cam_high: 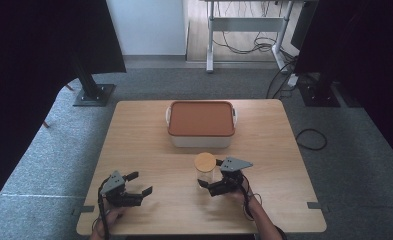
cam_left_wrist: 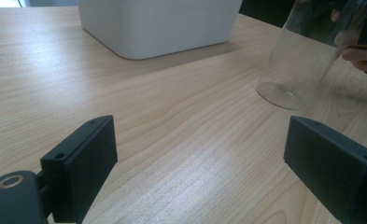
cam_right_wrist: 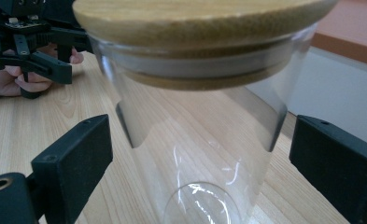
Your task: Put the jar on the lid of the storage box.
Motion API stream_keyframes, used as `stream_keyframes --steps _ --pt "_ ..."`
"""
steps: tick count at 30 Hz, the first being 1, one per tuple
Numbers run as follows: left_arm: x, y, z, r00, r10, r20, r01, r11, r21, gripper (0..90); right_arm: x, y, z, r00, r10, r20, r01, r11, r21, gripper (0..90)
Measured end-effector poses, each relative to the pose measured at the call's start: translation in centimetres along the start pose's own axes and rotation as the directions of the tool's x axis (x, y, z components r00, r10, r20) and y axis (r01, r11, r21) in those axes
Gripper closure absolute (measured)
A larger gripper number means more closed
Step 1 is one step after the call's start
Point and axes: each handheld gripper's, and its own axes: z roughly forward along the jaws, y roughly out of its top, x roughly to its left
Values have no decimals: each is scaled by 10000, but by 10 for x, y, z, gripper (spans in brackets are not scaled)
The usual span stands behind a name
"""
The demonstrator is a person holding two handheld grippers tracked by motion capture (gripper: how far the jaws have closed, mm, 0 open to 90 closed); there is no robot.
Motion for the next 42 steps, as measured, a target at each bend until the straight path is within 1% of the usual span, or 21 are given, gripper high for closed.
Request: stream_keyframes --steps 3,8,16,19,22,30,33,39,42 --pt "0 0 0 10000 -7 21 7 10000 -12 93 -1 1 0 10000 66 17 -66 9999 -116 63" --pt "0 0 0 10000 -2 17 2 10000 -14 93 0 1 3 10000 -5 14 5 10000 -87 77" --pt "0 0 0 10000 -32 32 33 10000 -35 93 1 0 8 10000 27 37 -27 10000 -74 93" --pt "0 0 0 10000 -36 27 37 10000 -38 93 1 0 11 10000 -13 22 13 10000 25 101" --pt "0 0 0 10000 -37 23 37 10000 -34 93 2 -1 12 10000 8 59 -8 10000 4 123" --pt "0 0 0 10000 -50 32 50 10000 -40 92 1 -2 13 9999 57 125 -57 10000 -17 147" --pt "0 0 0 10000 -41 26 41 10000 -31 92 1 -2 13 9999 95 116 -94 9999 -36 167" --pt "0 0 0 10000 -45 31 45 10000 -37 93 3 -7 18 9996 131 257 -132 9999 55 232" --pt "0 0 0 10000 -56 31 56 10000 -38 93 3 -7 18 9996 150 243 -151 9999 48 237"
